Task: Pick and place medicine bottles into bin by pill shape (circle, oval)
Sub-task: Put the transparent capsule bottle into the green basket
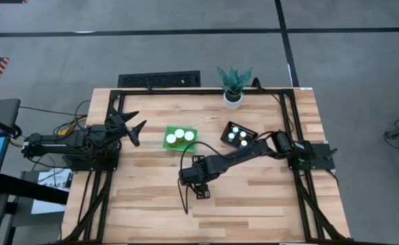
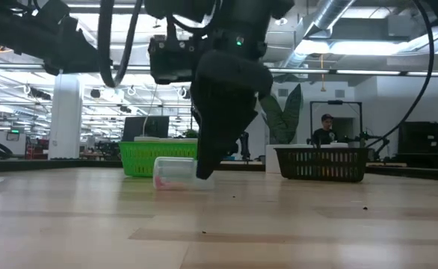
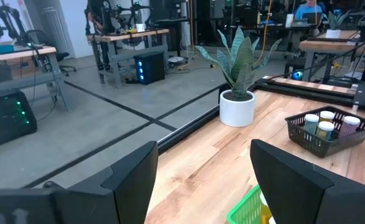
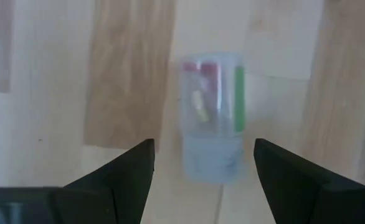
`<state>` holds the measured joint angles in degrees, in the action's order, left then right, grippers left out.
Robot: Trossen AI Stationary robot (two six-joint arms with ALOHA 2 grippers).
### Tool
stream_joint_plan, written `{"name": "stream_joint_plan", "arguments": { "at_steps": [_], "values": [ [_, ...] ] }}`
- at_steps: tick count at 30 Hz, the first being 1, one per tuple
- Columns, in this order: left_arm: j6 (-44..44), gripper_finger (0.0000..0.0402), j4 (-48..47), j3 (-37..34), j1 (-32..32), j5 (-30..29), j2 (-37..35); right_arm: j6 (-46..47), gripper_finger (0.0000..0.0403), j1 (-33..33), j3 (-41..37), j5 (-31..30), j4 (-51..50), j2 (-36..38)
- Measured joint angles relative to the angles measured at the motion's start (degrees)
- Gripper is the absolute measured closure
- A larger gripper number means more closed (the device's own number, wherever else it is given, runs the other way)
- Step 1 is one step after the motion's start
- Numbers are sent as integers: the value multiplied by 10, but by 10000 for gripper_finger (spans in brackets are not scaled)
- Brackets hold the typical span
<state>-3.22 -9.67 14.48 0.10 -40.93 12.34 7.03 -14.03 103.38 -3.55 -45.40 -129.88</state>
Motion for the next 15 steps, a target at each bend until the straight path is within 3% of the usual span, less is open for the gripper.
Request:
{"name": "stream_joint_plan", "arguments": {
  "at_steps": [7,15],
  "values": [
    [0,150,0,0,0,0,0,7,132,6,-37,0,25,1],
    [-4,150,0,0,0,0,0,6,201,7,-40,-7,30,2]
  ]
}}
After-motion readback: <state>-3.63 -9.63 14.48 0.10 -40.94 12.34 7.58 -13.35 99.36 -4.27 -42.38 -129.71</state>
